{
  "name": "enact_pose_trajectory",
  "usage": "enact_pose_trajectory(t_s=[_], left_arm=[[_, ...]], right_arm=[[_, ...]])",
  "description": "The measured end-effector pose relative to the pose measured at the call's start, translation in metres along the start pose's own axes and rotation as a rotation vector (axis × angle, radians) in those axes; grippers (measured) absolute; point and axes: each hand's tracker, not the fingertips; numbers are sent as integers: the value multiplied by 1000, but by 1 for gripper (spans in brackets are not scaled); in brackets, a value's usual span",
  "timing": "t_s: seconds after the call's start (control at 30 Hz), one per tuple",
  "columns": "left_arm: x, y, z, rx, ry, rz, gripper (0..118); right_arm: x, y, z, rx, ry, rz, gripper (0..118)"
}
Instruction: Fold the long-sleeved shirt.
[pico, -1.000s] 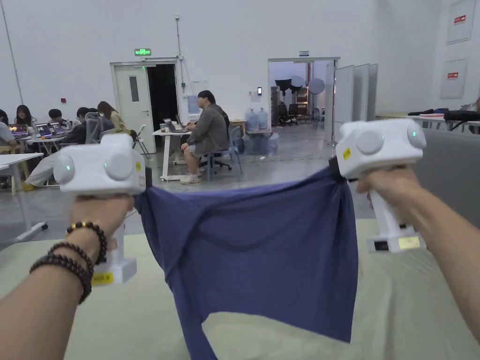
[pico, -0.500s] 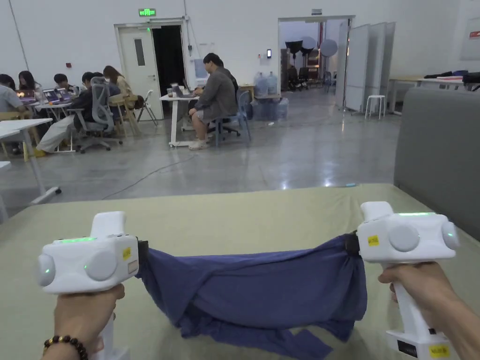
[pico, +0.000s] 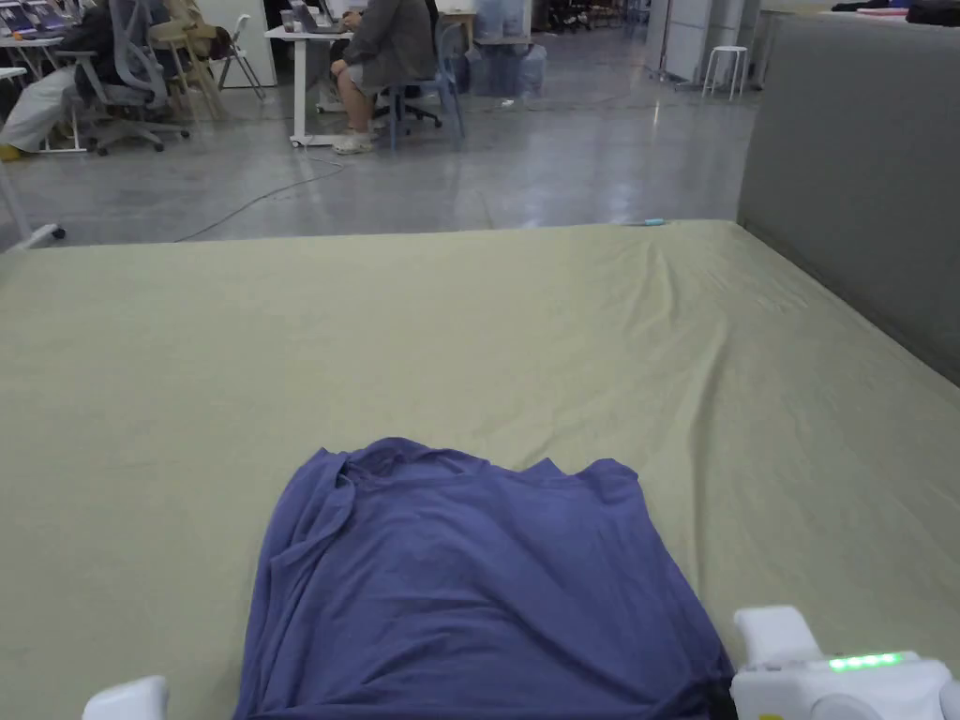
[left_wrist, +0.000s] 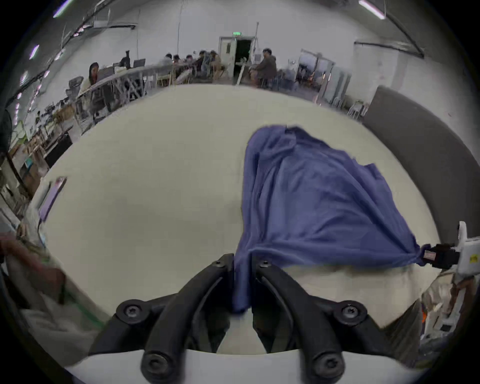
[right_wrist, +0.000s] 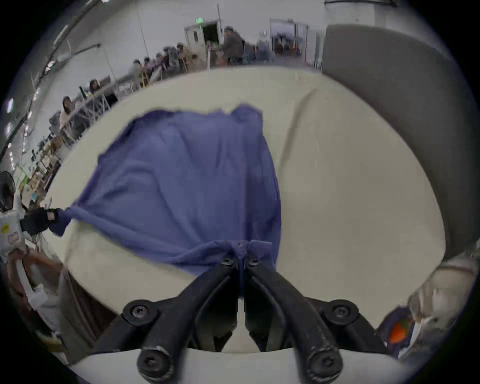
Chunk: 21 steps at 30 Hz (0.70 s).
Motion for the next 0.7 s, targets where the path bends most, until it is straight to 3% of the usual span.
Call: enact_pose_trajectory(t_s=[0.17, 0.23, 0.27, 0.3, 0.33, 0.37, 0.4, 0.43, 0.5, 0.6, 0.63, 0.67, 0.7], left_arm=[[-7, -25, 22, -27, 58, -47, 5], [-12, -28, 29, 10, 16, -1, 4], [-16, -25, 31, 28, -9, 28, 4], [-18, -23, 34, 54, -23, 45, 5], [-18, -23, 40, 95, -30, 61, 15], [-20, -20, 44, 112, -58, 58, 42], [-20, -16, 47, 123, -81, 55, 82], [-20, -11, 48, 134, -100, 61, 118], [-16, -7, 50, 128, -132, 58, 118], [2, -5, 55, 150, -137, 19, 117], [9, -3, 54, 149, -127, 14, 115], [15, -3, 54, 152, -118, -4, 98], [16, -2, 52, 172, -126, -23, 52]], right_arm=[[-3, -31, -4, -43, 3, 7, 0], [-6, -27, -7, -42, -2, 18, 3], [-6, -25, -5, -40, -7, 17, 13], [-6, -21, -3, -11, -18, -10, 39], [-5, -18, 2, 24, -13, -27, 89], [-3, -16, 8, 29, 1, -20, 114], [-2, -14, 14, 42, 2, -22, 118], [-2, -10, 24, 96, 8, -30, 118], [0, -6, 41, 184, 23, -57, 118], [1, 1, 54, 187, 15, -89, 108], [2, 2, 57, 203, 15, -108, 93], [4, 4, 54, 211, 13, -111, 43], [4, 5, 49, 206, -22, -132, 0]])
